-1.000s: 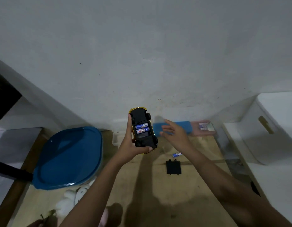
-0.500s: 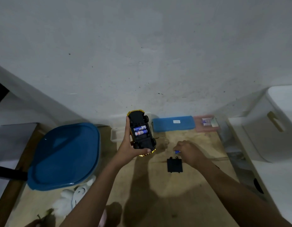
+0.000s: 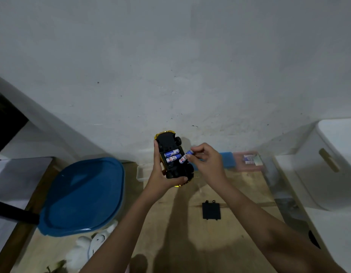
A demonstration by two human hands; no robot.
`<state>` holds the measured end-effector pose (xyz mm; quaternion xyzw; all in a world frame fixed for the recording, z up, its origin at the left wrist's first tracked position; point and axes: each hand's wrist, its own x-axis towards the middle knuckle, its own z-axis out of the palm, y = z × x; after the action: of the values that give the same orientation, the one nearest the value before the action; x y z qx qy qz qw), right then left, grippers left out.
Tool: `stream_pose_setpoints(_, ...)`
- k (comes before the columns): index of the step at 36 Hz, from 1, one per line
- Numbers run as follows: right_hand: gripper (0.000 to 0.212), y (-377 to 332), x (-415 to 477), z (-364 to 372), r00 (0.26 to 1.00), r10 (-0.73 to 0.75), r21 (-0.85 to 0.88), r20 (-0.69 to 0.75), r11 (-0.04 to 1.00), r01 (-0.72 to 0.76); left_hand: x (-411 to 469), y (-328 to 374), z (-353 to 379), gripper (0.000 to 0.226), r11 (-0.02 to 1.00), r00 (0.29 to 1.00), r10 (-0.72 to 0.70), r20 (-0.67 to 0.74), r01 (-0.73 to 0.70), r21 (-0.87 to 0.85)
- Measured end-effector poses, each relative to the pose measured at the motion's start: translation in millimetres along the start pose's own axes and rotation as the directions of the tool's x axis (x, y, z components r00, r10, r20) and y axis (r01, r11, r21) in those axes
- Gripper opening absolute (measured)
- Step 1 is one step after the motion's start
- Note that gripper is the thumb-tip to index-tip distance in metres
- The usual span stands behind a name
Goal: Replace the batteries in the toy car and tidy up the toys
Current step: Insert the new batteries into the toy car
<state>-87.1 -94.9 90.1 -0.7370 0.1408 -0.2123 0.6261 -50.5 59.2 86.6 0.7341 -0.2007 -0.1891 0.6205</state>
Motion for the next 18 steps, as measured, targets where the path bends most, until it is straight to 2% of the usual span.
stream_pose_setpoints(5,0.017,-12,-4,4,0.99,0.102,0.213,-0.095,0.974,-0.08,-4,11,1,0.126,0.999,0.999,0.04,-0.012,-0.04,-0.016)
stream_pose_setpoints(8,0.015,-25,-4,2,0.987,0.139,0.262,-0.085,0.959,-0.113,-7,14,-2,0.129,0.998,0.998,0.058,-0.02,-0.058,-0.006)
stream_pose_setpoints(13,0.019,-48,-6,0,0.996,0.094,0.146,0.004,0.985,-0.094,-17,32,-3,0.126,0.996,0.996,0.087,-0.007,-0.087,-0.036)
stream_pose_setpoints(18,0.007,-61,-13,6,0.995,0.055,-0.06,0.088,0.997,-0.049,-29,44,-9,0.123,0.991,0.994,0.112,-0.005,-0.112,-0.069)
